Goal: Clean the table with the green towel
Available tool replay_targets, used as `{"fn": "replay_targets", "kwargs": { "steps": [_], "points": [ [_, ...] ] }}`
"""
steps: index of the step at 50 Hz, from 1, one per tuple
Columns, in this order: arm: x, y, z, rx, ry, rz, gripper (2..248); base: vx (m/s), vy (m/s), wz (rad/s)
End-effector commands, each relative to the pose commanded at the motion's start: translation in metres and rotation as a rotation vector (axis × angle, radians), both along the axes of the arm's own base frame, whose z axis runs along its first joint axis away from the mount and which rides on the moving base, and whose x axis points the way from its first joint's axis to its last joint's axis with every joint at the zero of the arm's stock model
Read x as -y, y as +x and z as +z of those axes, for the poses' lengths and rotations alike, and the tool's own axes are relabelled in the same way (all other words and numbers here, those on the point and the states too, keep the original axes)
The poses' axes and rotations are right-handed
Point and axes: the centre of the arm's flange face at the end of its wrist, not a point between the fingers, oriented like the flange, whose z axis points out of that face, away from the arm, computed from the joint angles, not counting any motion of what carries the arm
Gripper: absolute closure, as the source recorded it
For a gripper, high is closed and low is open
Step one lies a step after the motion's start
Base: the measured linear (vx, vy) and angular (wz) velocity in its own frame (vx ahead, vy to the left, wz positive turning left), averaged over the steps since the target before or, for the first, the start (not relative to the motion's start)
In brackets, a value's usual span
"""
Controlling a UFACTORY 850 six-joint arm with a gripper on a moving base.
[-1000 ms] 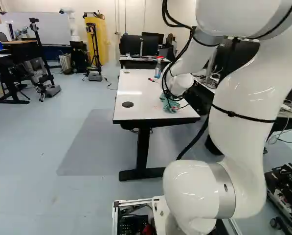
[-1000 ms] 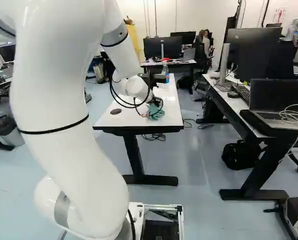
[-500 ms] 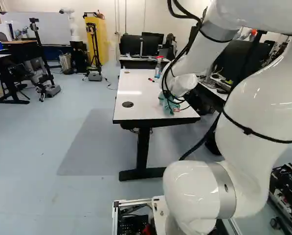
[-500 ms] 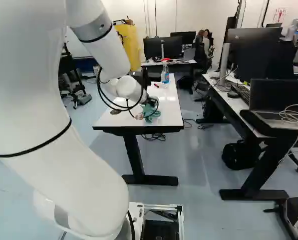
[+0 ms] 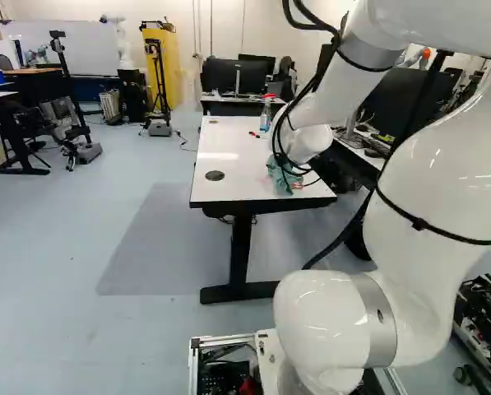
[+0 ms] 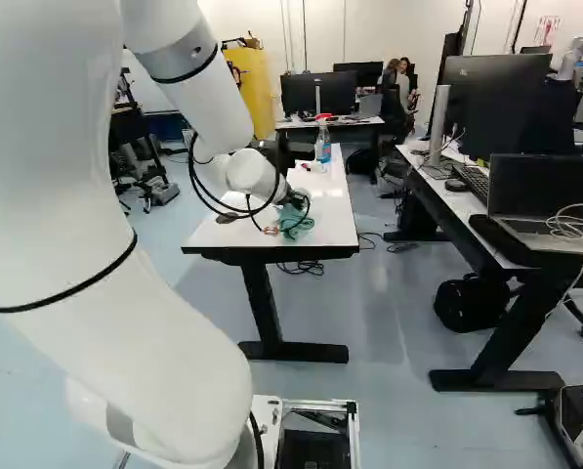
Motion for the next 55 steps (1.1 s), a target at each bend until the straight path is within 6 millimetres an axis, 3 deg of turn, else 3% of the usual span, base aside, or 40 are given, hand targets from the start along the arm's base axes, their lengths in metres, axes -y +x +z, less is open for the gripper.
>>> {"fn": "replay_targets", "kwargs": {
  "steps": [22,55],
  "points": [
    [0.006,0.047,0.005,0.08,-0.017,-0.002,203,0.0,0.0,0.0],
    [0.044,0.103,0.005,0.13,-0.03,-0.057,203,0.0,0.0,0.0]
  ]
}}
